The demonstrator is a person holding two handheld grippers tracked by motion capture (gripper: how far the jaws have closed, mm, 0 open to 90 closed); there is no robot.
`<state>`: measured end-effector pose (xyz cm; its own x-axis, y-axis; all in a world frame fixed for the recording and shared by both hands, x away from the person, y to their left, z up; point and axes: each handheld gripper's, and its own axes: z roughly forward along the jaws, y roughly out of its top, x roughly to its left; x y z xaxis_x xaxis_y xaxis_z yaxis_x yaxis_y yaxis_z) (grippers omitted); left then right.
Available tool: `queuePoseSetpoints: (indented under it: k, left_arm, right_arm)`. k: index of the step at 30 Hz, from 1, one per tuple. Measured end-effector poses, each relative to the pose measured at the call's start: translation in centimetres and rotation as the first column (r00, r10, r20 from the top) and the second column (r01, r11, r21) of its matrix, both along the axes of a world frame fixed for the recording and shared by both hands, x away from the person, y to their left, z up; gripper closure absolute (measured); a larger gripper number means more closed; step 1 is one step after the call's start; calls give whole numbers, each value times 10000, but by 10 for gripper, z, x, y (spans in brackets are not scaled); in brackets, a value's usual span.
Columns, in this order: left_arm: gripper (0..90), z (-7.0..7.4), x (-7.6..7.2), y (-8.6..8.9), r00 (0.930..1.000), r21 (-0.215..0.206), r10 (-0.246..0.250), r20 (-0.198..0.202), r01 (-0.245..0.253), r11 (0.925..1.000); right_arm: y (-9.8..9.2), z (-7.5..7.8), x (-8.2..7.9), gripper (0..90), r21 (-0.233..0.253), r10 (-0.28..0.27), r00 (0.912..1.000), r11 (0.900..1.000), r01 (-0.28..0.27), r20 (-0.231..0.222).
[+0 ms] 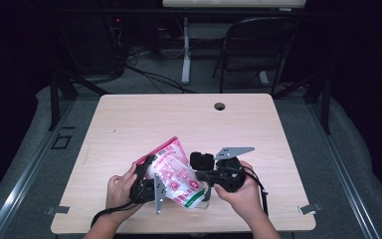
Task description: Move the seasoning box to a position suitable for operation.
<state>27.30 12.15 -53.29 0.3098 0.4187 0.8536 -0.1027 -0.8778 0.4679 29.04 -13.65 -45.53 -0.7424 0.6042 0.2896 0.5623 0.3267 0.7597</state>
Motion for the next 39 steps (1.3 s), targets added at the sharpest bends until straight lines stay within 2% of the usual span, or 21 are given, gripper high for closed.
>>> queuePoseSetpoints:
  k: [9,13,19,24,29,30,39]
  left_arm:
    - [588,0,-1,-2,9998,190,-30,171,27,9998]
    - [589,2,-2,-3,9994,413,-75,349,61,9991]
    - [592,3,-3,-4,9985,455,-140,534,115,9989]
    - [593,2,-3,-6,9986,547,-90,515,62,9985]
    - [595,4,-3,-7,9975,737,-134,693,83,9972]
    - [595,4,-4,-8,9973,881,-111,720,47,9961]
    - [596,5,-5,-9,9961,922,-117,878,35,9957]
  right_arm:
    - [-1,-1,-2,900,-46,-79,10000,10000,79,0]
    - [-3,-3,-2,900,-23,-137,9999,9999,137,-53]
    - [-5,-5,-3,900,-77,-160,9998,9998,159,-136]
    - [-6,-7,-2,900,-122,-192,9996,9997,189,-210]
    - [-7,-8,-3,900,-40,-288,9994,9996,288,-210]
    - [-8,-8,-3,900,-141,-252,9994,9996,249,-227]
    - [-9,-9,-2,900,-140,-302,9992,9995,298,-263]
